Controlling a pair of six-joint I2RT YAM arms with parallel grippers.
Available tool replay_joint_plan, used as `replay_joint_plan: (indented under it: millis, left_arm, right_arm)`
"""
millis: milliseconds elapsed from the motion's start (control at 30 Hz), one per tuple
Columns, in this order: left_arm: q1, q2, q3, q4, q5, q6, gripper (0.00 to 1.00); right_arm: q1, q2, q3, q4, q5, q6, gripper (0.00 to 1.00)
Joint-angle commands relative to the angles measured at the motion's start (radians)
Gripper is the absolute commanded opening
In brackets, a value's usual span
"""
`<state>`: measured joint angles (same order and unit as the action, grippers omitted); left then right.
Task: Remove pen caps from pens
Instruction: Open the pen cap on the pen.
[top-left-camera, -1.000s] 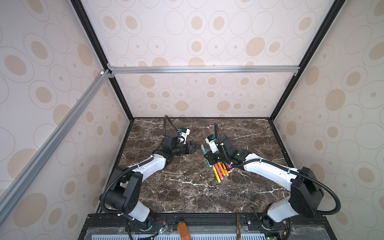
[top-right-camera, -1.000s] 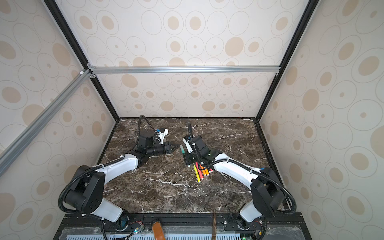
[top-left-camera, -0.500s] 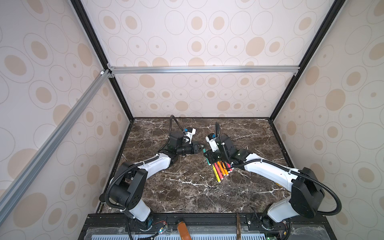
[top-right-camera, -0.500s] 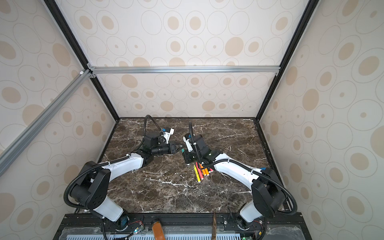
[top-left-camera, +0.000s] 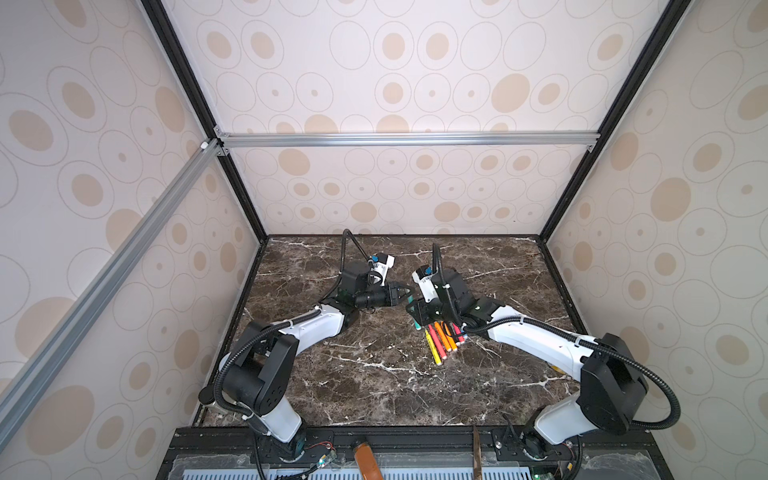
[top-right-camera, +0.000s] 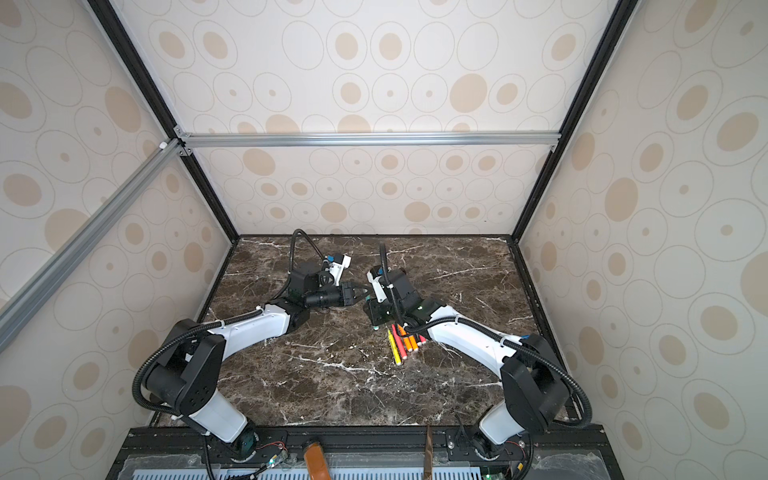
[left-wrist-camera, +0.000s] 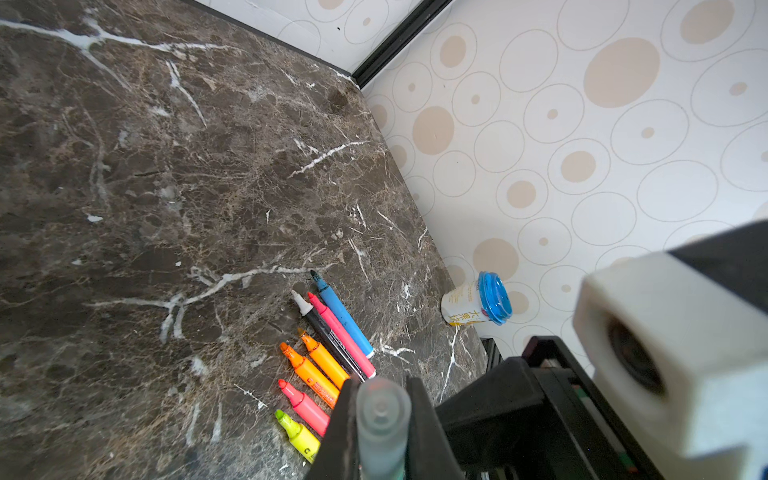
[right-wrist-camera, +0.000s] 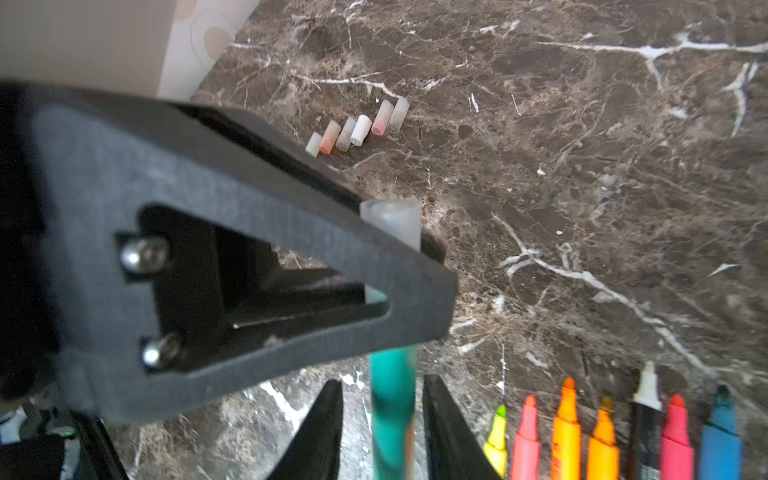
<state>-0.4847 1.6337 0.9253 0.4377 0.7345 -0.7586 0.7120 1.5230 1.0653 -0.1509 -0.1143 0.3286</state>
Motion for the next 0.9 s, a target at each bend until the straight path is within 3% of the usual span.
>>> replay_joint_plan:
  millis: [0, 300, 533, 867]
  left_arm:
    - [-0.01, 0.006, 0.038, 0.05, 0.022, -0.017, 0.03]
    - [-0.011, 0.002, 0.041, 0.056, 0.021, -0.022, 0.01]
    - [-0.011, -0.005, 0.037, 0.048, 0.007, -0.013, 0.0]
    - [0.015, 0.0, 0.185, -0.15, -0.096, 0.14, 0.0]
  right_arm:
    - [-0.009, 0.023, -0.019, 0.038, -0.021, 0.018, 0.35]
    - [-0.02, 0.077, -0.014, 0.089, -0.046, 0.033, 0.27]
    - [-0.022, 0.094, -0.015, 0.102, -0.057, 0.034, 0.0]
    - [-0.023, 0.052, -0.092, 0.095, -0.088, 0.028, 0.0]
